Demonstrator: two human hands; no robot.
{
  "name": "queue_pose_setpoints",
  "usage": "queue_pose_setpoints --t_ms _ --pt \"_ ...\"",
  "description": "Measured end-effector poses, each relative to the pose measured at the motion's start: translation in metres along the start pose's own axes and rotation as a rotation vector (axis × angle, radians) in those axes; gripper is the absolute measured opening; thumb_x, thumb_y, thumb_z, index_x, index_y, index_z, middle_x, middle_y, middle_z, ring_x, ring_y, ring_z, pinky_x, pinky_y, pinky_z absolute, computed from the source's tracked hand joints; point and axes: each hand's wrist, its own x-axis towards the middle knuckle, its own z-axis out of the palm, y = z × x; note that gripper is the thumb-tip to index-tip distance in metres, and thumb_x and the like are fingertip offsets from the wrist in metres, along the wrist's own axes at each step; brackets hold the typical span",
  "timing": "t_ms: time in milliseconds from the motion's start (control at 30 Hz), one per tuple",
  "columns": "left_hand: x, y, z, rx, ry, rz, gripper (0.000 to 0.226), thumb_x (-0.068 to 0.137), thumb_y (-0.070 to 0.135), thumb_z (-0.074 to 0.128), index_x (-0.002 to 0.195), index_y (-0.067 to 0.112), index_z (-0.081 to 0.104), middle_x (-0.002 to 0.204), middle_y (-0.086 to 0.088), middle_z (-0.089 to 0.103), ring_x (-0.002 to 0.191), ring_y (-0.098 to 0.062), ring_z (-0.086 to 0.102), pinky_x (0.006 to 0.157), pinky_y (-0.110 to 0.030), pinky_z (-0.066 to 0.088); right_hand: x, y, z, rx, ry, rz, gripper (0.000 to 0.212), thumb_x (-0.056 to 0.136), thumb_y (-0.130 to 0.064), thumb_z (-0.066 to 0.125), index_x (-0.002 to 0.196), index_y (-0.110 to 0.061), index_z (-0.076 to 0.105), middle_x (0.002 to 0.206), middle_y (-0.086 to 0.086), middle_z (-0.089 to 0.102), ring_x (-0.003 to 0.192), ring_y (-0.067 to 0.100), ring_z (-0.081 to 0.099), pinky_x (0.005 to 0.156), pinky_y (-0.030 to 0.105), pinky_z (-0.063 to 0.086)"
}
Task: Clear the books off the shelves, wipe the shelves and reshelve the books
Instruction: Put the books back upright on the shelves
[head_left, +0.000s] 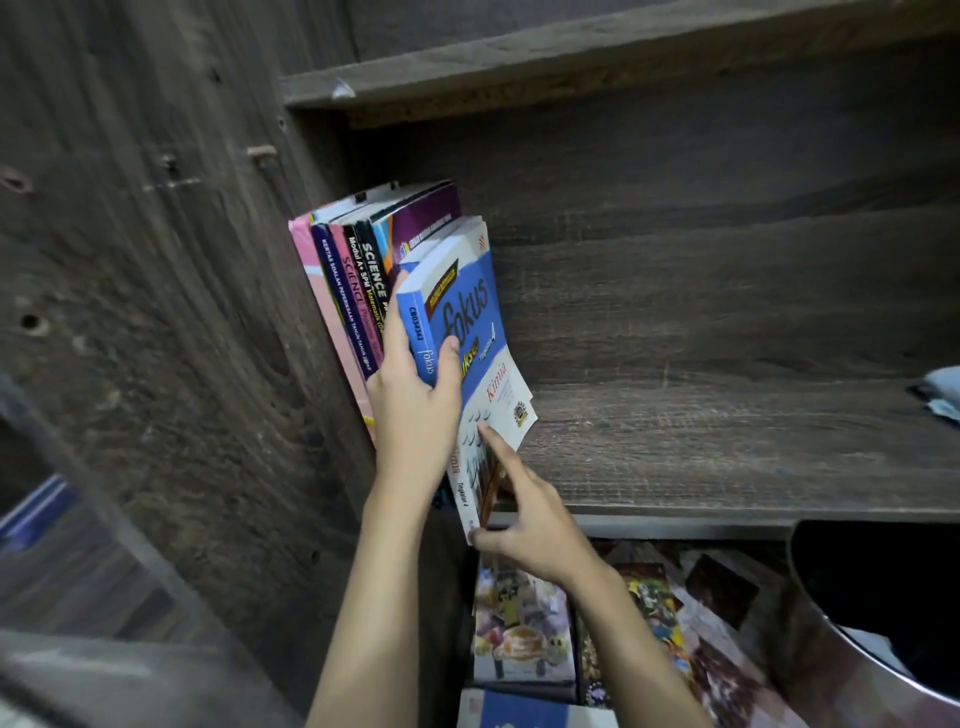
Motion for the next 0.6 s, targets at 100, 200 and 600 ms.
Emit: queue_pose_setpoints --t_ms 100,200,600 --pt "-0.002 -0.006 0.003 0.002 0.001 0.030 0.052 0.090 0.024 0.056 0.139 0.017 0.039 0.120 0.001 0.064 0.108 -0.012 0.061 0.089 -0.041 0.053 0.002 0.002 0.003 -0.005 0.026 0.004 0.107 0.066 -0.013 0.072 0.142 -0.059 0.013 0.149 -0.012 0.038 0.136 0.002 0.035 0.112 0.027 0.032" --pt "-0.004 -0.013 0.003 0.021 0.006 0.037 0.059 0.089 0.025 0.058 0.144 0.022 0.035 0.127 0.002 0.061 0.115 -0.008 0.057 0.092 -0.041 0.051 0.005 0.002 0.002 -0.029 0.021 0.011 0.108 0.067 -0.011 0.072 0.140 -0.061 0.010 0.151 -0.013 0.035 0.137 0.002 0.033 0.113 0.026 0.030" --pt "-0.012 -0.013 0.007 -0.036 0.058 0.063 0.082 0.082 0.005 0.057 0.142 0.045 0.018 0.141 0.000 0.049 0.127 -0.010 0.049 0.095 -0.045 0.050 0.010 0.006 0.002 -0.049 0.050 -0.006 0.105 0.072 -0.005 0.070 0.143 -0.054 0.011 0.152 -0.013 0.033 0.138 0.005 0.032 0.113 0.028 0.032"
